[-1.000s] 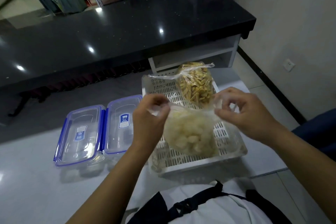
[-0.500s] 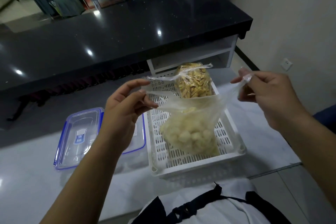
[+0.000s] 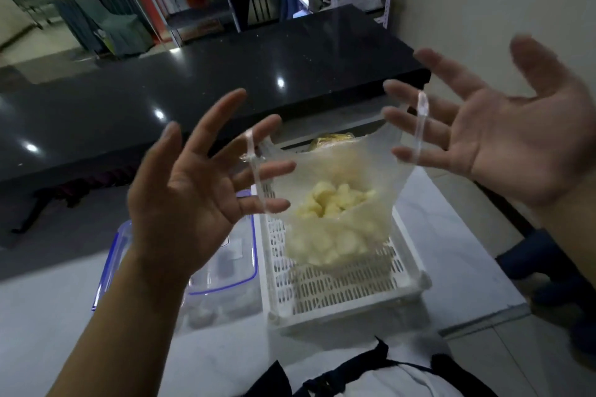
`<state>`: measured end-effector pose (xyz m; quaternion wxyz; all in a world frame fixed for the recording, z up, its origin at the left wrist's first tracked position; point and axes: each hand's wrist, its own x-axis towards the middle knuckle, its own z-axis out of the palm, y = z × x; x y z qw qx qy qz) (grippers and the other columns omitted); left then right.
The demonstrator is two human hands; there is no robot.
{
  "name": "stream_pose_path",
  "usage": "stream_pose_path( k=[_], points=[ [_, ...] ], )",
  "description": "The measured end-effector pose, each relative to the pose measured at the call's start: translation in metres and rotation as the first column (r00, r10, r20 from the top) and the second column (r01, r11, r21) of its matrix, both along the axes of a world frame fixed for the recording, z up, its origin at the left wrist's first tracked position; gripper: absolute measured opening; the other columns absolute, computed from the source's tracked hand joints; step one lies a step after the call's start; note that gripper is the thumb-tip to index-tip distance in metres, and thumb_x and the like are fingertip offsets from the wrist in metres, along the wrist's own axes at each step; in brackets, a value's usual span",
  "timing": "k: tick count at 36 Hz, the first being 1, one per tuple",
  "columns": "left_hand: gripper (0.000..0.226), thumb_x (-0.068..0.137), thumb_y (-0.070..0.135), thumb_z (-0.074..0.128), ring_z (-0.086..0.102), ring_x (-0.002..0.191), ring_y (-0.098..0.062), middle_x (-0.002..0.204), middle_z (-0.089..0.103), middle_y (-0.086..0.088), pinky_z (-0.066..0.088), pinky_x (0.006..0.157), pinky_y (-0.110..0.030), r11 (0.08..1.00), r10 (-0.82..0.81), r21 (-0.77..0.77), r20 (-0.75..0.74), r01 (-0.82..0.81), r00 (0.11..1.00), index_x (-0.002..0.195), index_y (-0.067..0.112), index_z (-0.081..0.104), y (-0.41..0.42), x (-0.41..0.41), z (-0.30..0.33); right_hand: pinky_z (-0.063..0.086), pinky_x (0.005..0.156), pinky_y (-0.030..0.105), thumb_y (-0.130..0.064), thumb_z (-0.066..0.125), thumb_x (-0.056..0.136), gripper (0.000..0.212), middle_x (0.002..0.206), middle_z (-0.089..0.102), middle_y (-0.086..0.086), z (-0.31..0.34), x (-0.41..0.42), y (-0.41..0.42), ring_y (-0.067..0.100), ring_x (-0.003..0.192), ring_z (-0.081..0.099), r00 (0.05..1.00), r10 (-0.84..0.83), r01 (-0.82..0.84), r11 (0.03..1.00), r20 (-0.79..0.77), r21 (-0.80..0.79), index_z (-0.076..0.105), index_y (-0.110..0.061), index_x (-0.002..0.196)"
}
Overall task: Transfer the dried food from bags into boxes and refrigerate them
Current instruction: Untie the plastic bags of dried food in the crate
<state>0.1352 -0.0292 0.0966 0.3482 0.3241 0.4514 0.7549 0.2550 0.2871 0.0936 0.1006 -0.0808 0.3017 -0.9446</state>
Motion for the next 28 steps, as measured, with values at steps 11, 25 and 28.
stream_pose_path(
  k=[11, 25, 28],
  points=[
    [0.081, 0.082, 0.057, 0.067, 0.070, 0.093, -0.043, 0.151, 0.044, -0.022, 0.060, 0.070, -0.053, 0.991, -0.010, -0.125, 0.239, 0.041, 0.971, 0.150, 0.020, 0.043, -0.022, 0.059, -0.052, 0.004, 0.117, 0.059, -0.082, 0.016, 0.089, 0.084, 0.167, -0.010, 0.013, -0.078, 0.061, -0.024, 0.034, 0.154, 0.001, 0.984, 0.155, -0.157, 0.987, 0.088, 0.024, -0.010, -0.039, 0.157],
    [0.082, 0.082, 0.059, 0.066, 0.064, 0.110, -0.047, 0.154, 0.043, -0.017, 0.059, 0.075, -0.056, 0.984, 0.049, -0.176, 0.167, -0.019, 0.985, 0.149, 0.018, 0.044, -0.014, 0.056, -0.043, 0.008, 0.112, 0.067, -0.075, 0.025, 0.094, 0.080, 0.165, -0.007, 0.018, -0.064, 0.056, -0.021, 0.045, 0.151, 0.006, 0.971, 0.238, -0.232, 0.965, 0.035, -0.126, -0.001, -0.035, 0.159],
    [0.080, 0.088, 0.054, 0.062, 0.060, 0.114, -0.050, 0.156, 0.036, -0.023, 0.057, 0.079, -0.061, 0.995, -0.002, -0.102, 0.188, 0.021, 0.982, 0.153, 0.013, 0.036, -0.019, 0.055, -0.041, 0.004, 0.113, 0.066, -0.074, 0.023, 0.094, 0.079, 0.165, -0.008, 0.021, -0.057, 0.056, -0.014, 0.043, 0.152, 0.002, 0.969, 0.245, -0.243, 0.966, 0.019, -0.086, -0.002, -0.035, 0.158]
  ],
)
